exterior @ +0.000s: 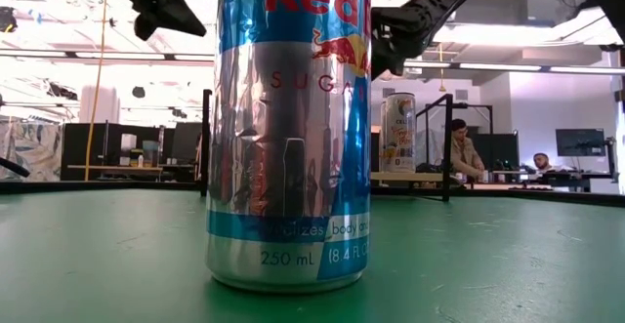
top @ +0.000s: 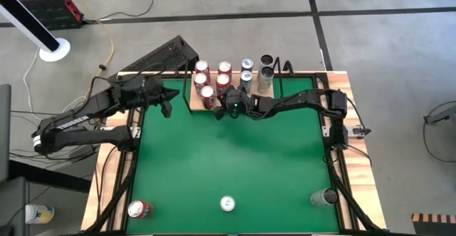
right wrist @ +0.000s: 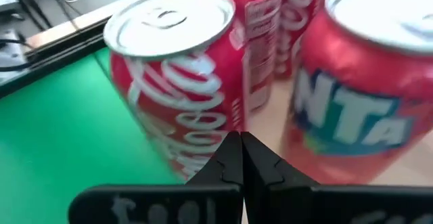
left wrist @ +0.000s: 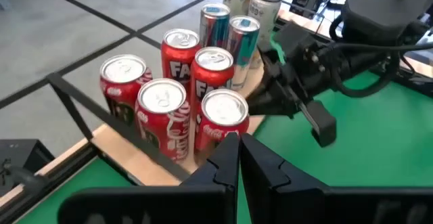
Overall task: Place canned beverage on shelf
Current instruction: Put the red soda can on the shelf
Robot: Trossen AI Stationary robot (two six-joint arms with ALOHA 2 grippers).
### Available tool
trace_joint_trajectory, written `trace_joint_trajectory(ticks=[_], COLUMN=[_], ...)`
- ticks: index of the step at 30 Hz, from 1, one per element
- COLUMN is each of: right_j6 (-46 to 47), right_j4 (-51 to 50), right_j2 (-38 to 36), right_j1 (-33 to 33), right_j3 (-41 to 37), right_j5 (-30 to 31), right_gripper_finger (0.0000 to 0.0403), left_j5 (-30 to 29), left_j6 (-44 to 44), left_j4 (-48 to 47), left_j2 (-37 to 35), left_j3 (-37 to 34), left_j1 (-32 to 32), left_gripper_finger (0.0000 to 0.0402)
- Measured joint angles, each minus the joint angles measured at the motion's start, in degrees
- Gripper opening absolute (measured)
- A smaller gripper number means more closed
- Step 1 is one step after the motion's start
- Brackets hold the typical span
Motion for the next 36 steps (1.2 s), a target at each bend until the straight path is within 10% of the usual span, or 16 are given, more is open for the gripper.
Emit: trace_joint_trajectory(ticks=[36], right_j6=[-2.20], right_j4=[5.25], right_j2=[-0.17], right_j1=[1.16], right_j3=[0.33], right_j5=[-5.27], right_gripper_finger=[0.0015], left_j5=[-0.42], left_j6=[-2.99], left_j4=[-1.88], left_j2=[-2.37], left_j3=[0.00], left_j1=[-0.04], left_gripper_finger=[0.0000])
